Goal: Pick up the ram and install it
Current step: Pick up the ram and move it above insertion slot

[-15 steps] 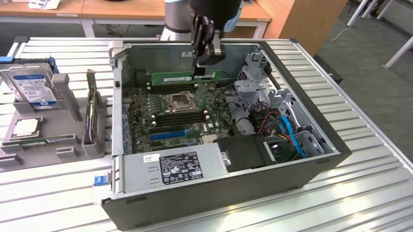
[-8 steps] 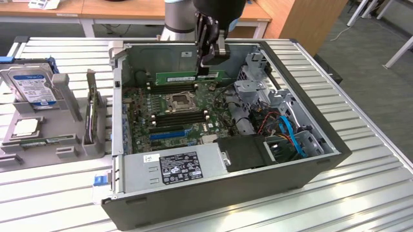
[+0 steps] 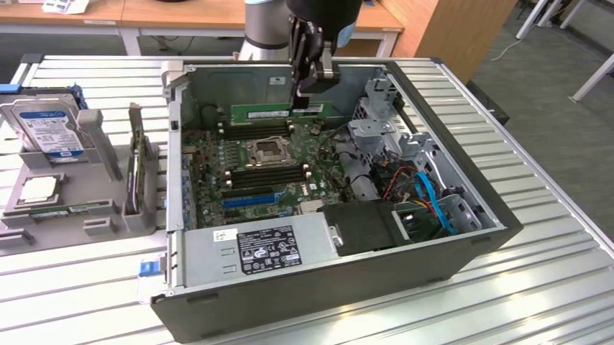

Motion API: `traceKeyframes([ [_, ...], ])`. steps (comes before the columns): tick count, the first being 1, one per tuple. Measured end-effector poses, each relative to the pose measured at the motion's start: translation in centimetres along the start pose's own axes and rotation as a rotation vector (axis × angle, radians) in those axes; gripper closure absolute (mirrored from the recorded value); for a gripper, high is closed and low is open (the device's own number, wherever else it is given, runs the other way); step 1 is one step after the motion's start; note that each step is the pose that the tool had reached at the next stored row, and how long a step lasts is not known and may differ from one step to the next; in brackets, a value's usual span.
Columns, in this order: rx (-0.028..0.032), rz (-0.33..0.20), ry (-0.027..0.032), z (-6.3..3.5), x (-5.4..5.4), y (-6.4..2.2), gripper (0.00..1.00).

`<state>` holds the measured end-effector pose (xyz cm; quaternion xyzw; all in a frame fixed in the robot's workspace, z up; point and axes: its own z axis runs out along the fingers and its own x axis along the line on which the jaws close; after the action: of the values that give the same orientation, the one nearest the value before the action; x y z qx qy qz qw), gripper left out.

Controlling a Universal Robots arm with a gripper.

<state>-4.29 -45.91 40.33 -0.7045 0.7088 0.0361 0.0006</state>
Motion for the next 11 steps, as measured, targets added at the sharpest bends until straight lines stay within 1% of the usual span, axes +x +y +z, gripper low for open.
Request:
traceKeyframes([
  [11, 0.0, 0.0, 0.0001, 0.23, -2.2, 0.01, 0.88],
])
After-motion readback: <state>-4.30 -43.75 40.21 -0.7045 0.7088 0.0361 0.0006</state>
